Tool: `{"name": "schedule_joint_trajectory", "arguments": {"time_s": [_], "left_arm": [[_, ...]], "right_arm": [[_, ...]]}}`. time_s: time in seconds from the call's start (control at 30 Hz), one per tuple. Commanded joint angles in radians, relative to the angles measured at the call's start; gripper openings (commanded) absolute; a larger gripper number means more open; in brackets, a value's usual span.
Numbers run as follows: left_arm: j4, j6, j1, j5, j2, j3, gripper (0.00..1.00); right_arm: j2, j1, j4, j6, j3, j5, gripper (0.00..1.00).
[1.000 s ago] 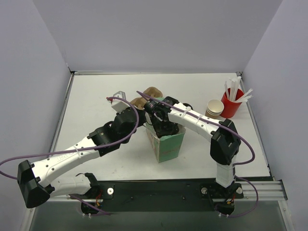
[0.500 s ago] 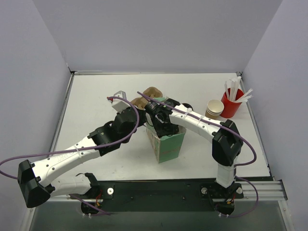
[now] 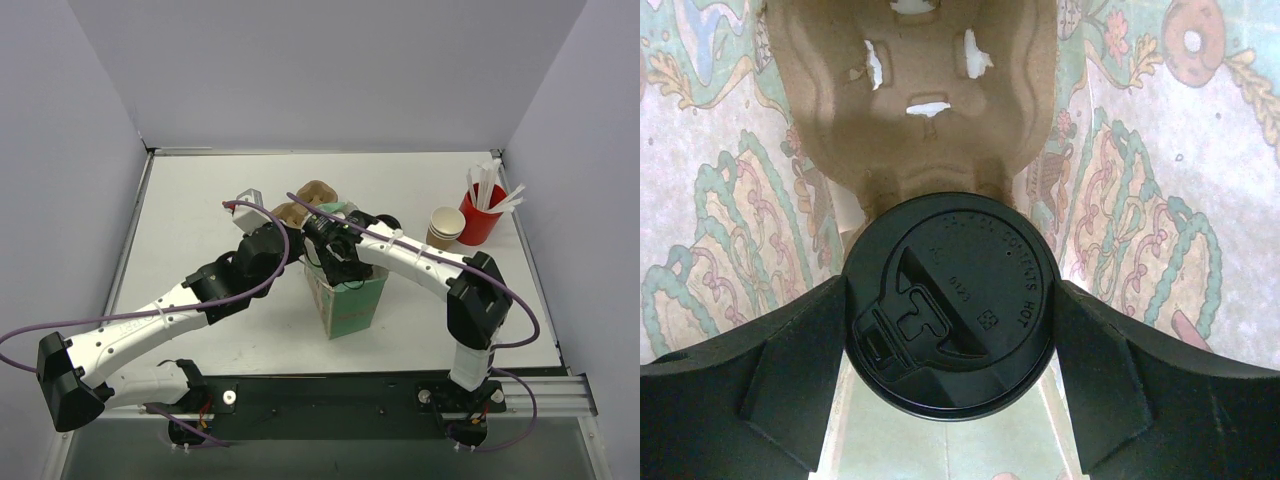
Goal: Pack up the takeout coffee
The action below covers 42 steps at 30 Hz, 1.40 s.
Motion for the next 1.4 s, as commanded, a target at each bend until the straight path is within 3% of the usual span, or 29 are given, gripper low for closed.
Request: {"name": "schedule_joint_trajectory", "arguments": {"time_s": [0.0,1.37], "left_arm": [[-0.006,-0.006,-0.006,0.005,-0.001,0.044,0.00],[-0.037,-0.020,-0.006,0.009,0.008,0.051,0.00]], "right_arm": [[0.019,0.016,-0.053,0.024,-0.078,0.011,0.07],[0.069,0.026,0.060,0.036,-0.207,0.011,0.06]]}}
